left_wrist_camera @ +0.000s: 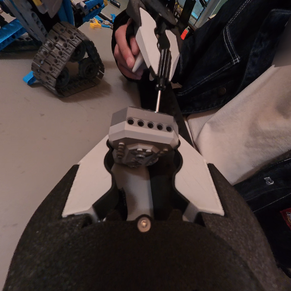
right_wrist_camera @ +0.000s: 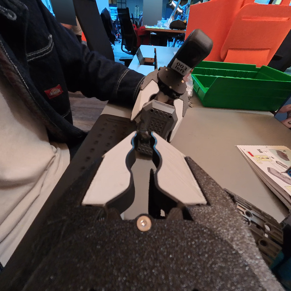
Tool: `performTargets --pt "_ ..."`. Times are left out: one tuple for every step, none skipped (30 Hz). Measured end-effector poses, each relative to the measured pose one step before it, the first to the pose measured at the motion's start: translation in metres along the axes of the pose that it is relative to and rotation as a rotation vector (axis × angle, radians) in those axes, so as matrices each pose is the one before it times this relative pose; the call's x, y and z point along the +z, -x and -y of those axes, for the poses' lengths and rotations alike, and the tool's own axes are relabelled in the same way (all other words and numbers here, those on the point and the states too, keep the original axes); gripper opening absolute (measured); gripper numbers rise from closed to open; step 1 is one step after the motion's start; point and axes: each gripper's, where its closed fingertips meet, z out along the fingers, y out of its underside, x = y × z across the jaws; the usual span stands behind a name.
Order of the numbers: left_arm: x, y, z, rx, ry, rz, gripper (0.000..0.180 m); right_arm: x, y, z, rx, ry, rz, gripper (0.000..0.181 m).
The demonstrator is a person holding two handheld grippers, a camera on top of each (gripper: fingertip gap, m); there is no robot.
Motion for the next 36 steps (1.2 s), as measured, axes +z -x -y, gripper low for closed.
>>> performTargets --pt "0.00005 -0.00073 -0.0007 0.0128 0.0036 -0.0009 0.075 -0.00035 0.00099 -0.00259 -0.0048 0.0174 0.004 0.013" --pt "0.00006 -0.00049 -0.00059 0.0149 0.0042 0.001 0.074 -0.00061 0.00061 -0.00317 -0.0074 0.0185 0.0009 0.013" --pt "0.00009 -0.0005 -0.00041 0.0152 0.0021 0.0023 0.075 -0.0007 0.0003 -0.00451 -0.0054 0.0244 -0.0019 0.013" --pt "0.00016 -0.00057 -0.00052 0.0169 0.0017 0.0042 0.075 -0.00062 0.00115 -0.00601 -0.0046 0.0334 0.0009 0.013" --pt "0.00042 -0.00046 -0.00062 0.0178 0.004 0.008 0.075 -0.00048 0.00136 -0.00615 -0.0148 0.0324 -0.0063 0.012" --pt "0.00074 -0.00019 -0.00067 0.0211 0.0059 0.013 0.075 -0.00009 0.00123 -0.00428 -0.0147 0.0211 -0.0104 0.012" --pt "0.00058 -0.00041 -0.00081 0.0236 0.008 0.0134 0.075 0.00033 0.00139 -0.00274 -0.0083 0.0166 -0.0092 0.012" --pt "0.00052 -0.00012 -0.00076 0.0199 0.0068 0.0142 0.075 0.00045 0.00141 -0.00347 -0.0093 0.0314 -0.0096 0.012" --pt "0.00021 0.00036 -0.00033 0.012 0.003 0.0133 0.075 0.00022 0.00036 -0.00244 -0.0135 0.0297 -0.0159 0.013" --pt "-0.00005 0.00004 -0.00029 0.0048 0.001 0.0066 0.075 0.00023 0.00056 -0.00217 -0.0181 0.0293 -0.0143 0.012" --pt "-0.00007 0.00023 -0.00002 0.0008 -0.0005 0.005 0.075 0.00048 0.00041 -0.00271 -0.0156 0.0352 -0.0153 0.012" --pt "-0.00003 0.00041 0.00017 -0.0008 -0.001 0.0043 0.075 0.00022 0.00019 -0.0011 -0.0087 0.0238 -0.0158 0.012" --pt "-0.00001 0.00017 -0.00001 0.0006 -0.0005 0.0024 0.075 0.00017 0.00036 -0.00146 0.0001 0.0243 -0.0109 0.012" --pt "0.00016 -0.00004 0.0001 0.0019 -0.0003 0.0016 0.075 0.00077 0.00035 -0.00377 -0.0029 0.0387 -0.0101 0.012" --pt "0.00033 -0.00023 -0.00011 0.0038 0.0003 0.0018 0.075 0.00146 0.00115 -0.00477 0.0 0.0393 -0.003 0.012" --pt "0.00024 -0.00022 -0.00005 0.0039 0.0 0.0027 0.075 0.00135 0.00172 -0.00378 0.0218 0.0281 0.0088 0.013" --pt "-0.00006 0.00005 0.00007 0.0015 -0.001 0.0027 0.075 -0.00004 0.00059 0.00039 0.0542 -0.0069 0.0162 0.012" --pt "-0.00015 0.00005 -0.00006 0.0014 -0.0009 0.002 0.075 -0.00032 0.00162 0.00142 0.0984 -0.0184 0.0417 0.012" --pt "-0.00018 -0.00008 -0.00018 0.0016 -0.0002 0.0016 0.075 0.00066 0.00319 -0.00053 0.1273 -0.0014 0.0635 0.01" --pt "-0.00021 -0.00013 -0.00015 0.0015 0.0007 0.0007 0.075 0.00084 0.0022 -0.00043 0.1245 -0.0022 0.0575 0.012" --pt "-0.00033 -0.00007 -0.0003 0.0008 0.0011 0.0 0.075 0.00037 0.00248 0.00042 0.1169 -0.0076 0.0564 0.011" --pt "-0.00029 -0.00002 -0.00017 0.0001 0.0003 0.0 0.075 0.00022 0.00271 0.00015 0.1204 -0.0024 0.0577 0.011" --pt "-0.00023 -0.00008 -0.00005 0.0004 -0.0005 -0.0005 0.075 0.00071 0.00295 -0.00094 0.1398 0.0059 0.0662 0.011" --pt "-0.00003 -0.00021 0.00008 -0.0002 -0.0009 -0.0013 0.075 0.00028 0.00294 0.00003 0.1398 0.0013 0.0682 0.011" --pt "0.00007 -0.00004 0.00004 -0.0004 -0.0008 -0.0009 0.075 0.00039 0.0009 -0.00068 0.0996 -0.0006 0.0462 0.011" --pt "-0.00005 -0.00017 -0.00003 0.0004 -0.0002 -0.0007 0.075 0.00106 0.00326 -0.00224 0.1196 0.0132 0.0592 0.011" --pt "-0.00011 -0.0002 0.00002 0.0006 0.0001 -0.0008 0.076 0.00136 0.00249 -0.00198 0.0762 0.01 0.0404 0.011" --pt "0.0 -0.00005 0.0 0.0 0.0 -0.0004 0.075 0.00164 0.00028 -0.00247 0.006 0.0118 0.0073 0.011" --pt "-0.00008 0.00008 0.00007 -0.0007 0.0002 0.0004 0.076 0.00144 -0.0012 -0.00223 -0.0167 0.0105 -0.0148 0.011" --pt "-0.00003 0.00001 0.00006 -0.0021 -0.0002 -0.0002 0.076 0.0006 -0.00058 -0.00097 -0.0399 0.0052 -0.0247 0.011" --pt "0.00001 -0.00004 0.00005 -0.0031 -0.0006 -0.001 0.076 -0.00016 -0.00137 0.00035 -0.0616 0.0005 -0.0371 0.011" --pt "-0.00009 -0.00006 0.00001 -0.0015 -0.0003 -0.0003 0.076 -0.0007 -0.00247 0.00098 -0.0689 -0.0021 -0.0437 0.011" --pt "-0.00009 -0.00002 -0.0002 -0.0001 0.0005 -0.0002 0.076 -0.00095 -0.00279 0.00196 -0.0701 -0.0062 -0.0461 0.011" --pt "-0.00037 -0.00001 -0.0002 -0.0003 0.0008 -0.001 0.076 -0.00071 -0.00193 0.00184 -0.0845 -0.0067 -0.0459 0.012" --pt "-0.00024 -0.00005 -0.00011 -0.0007 -0.0005 -0.0014 0.076 -0.00052 -0.00237 0.00151 -0.0885 -0.004 -0.051 0.012" --pt "0.00006 -0.0001 -0.00001 -0.0011 -0.0013 -0.0011 0.076 -0.00064 -0.00421 0.0011 -0.0815 -0.0004 -0.0626 0.013"
